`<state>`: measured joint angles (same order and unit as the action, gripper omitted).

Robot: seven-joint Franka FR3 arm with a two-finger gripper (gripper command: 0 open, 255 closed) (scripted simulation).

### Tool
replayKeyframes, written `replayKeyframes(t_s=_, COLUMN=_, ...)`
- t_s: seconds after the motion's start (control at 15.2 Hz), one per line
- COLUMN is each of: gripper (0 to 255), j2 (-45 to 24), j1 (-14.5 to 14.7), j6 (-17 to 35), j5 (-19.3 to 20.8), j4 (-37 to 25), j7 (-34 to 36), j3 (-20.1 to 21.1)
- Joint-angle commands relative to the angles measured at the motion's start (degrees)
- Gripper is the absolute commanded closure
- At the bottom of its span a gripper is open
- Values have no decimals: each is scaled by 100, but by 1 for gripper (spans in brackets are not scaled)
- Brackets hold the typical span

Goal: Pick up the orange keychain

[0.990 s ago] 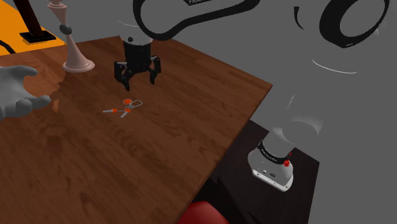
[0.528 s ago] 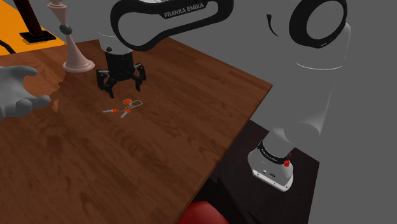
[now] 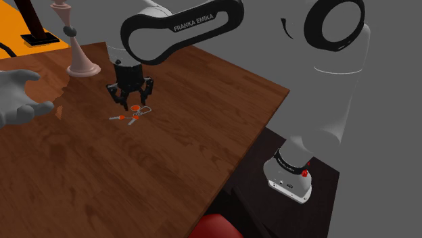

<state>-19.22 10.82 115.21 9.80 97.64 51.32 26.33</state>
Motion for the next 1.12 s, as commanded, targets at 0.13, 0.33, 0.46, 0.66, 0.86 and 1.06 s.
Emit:
replayKeyframes(t_s=0.13, gripper=255, j2=-33, j1=14, j6=48, j5=-4, j4=21, j7=8, j3=8)
replayKeyframes(t_s=0.33, gripper=255, j2=-44, j1=18, j6=52, j5=1, j4=16, j7=13, j3=7)
replayKeyframes(t_s=0.46, gripper=255, j2=-22, j1=7, j6=51, j5=-10, j4=35, j7=0, j3=8)
replayKeyframes(t_s=0.66, gripper=255, j2=47, j1=2, j6=-152, j5=-53, j4=-107, j7=-29, j3=24)
replayKeyframes(t_s=0.86, gripper=255, j2=106, j1=-1, j6=-359, j5=-89, j4=-263, j7=-54, j3=39)
replayKeyframes(t_s=1.06, gripper=255, j2=153, j1=0, j6=-571, j5=-120, j4=-433, j7=-76, j3=52)
